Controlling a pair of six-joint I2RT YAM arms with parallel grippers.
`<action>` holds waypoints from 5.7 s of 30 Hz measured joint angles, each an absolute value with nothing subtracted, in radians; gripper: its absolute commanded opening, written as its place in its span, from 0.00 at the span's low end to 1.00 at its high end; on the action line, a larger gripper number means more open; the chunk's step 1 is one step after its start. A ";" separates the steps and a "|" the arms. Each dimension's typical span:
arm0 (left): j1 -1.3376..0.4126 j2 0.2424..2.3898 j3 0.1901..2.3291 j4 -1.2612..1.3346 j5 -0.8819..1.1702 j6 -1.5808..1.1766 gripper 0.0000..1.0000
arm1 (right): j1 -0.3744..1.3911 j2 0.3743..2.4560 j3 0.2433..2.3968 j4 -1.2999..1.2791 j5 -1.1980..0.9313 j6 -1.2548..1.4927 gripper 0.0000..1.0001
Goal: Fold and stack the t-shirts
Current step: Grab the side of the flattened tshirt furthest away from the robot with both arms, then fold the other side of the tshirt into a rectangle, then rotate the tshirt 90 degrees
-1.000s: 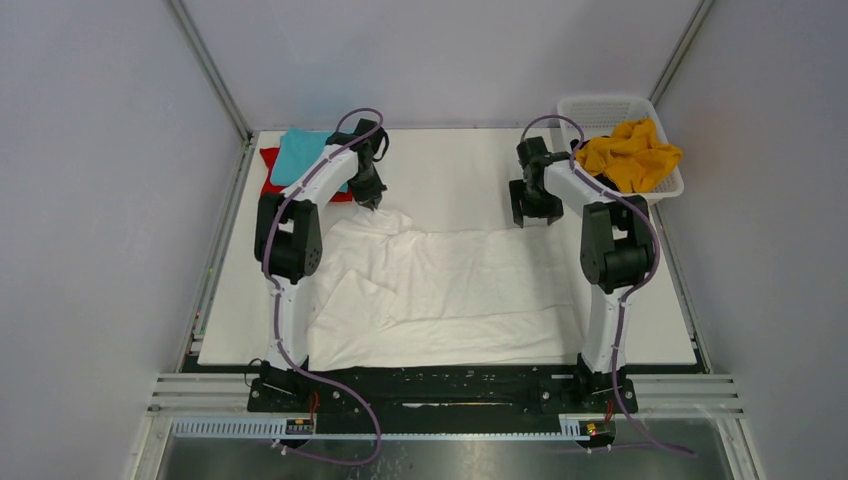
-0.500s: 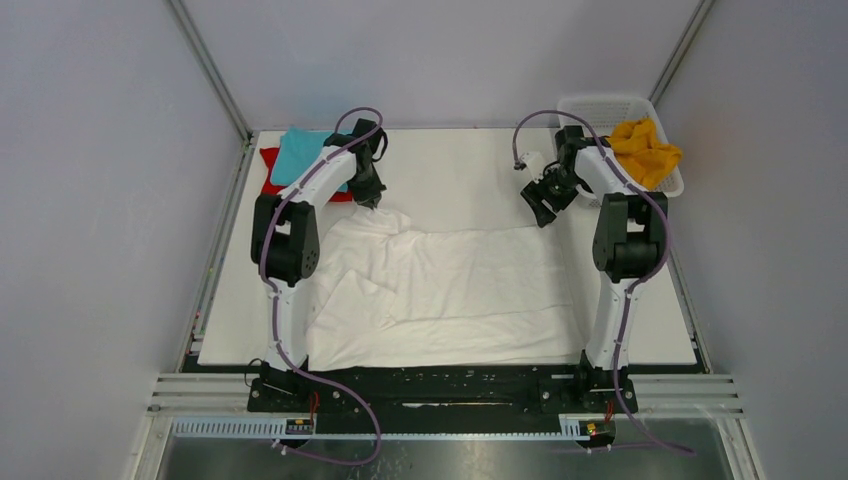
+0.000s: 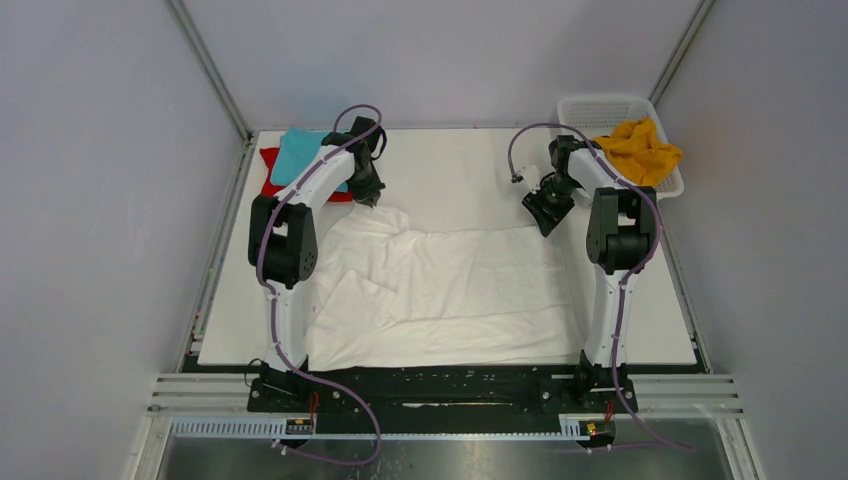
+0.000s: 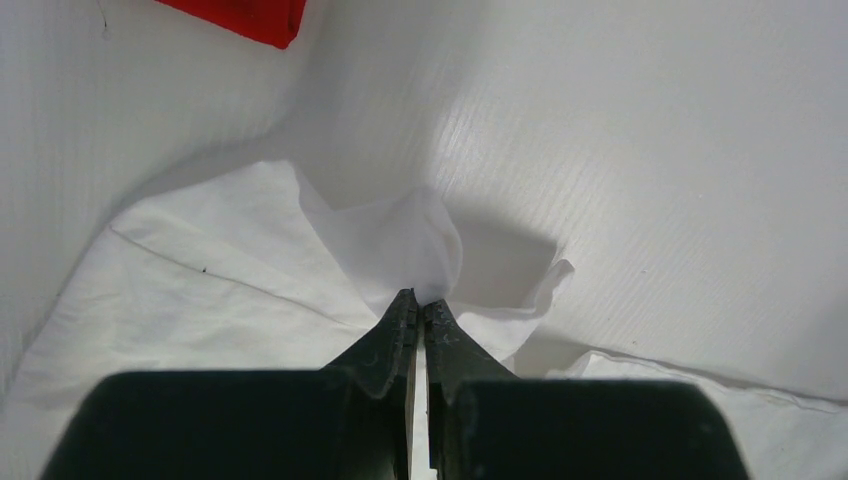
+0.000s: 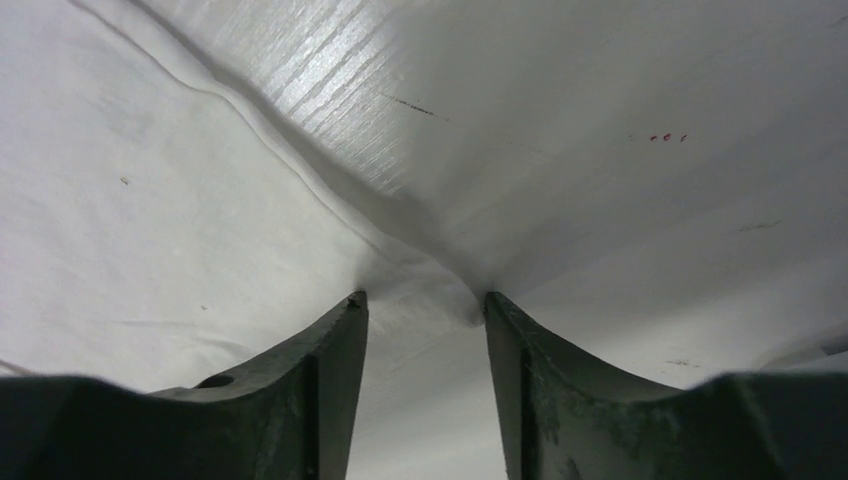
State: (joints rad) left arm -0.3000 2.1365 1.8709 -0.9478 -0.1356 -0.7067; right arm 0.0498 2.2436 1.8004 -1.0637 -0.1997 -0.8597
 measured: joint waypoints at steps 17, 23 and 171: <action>-0.301 2.129 1.856 -0.941 -0.147 -0.708 0.00 | 0.052 2.117 1.602 -0.898 -0.201 -0.856 0.01; -0.318 2.037 1.729 -0.921 -0.172 -0.713 0.00 | 0.073 1.867 1.338 -0.735 -0.199 -0.856 0.01; -0.609 2.182 1.665 -0.432 -0.110 -1.023 0.99 | 0.390 1.131 0.439 -0.183 -0.272 0.593 1.00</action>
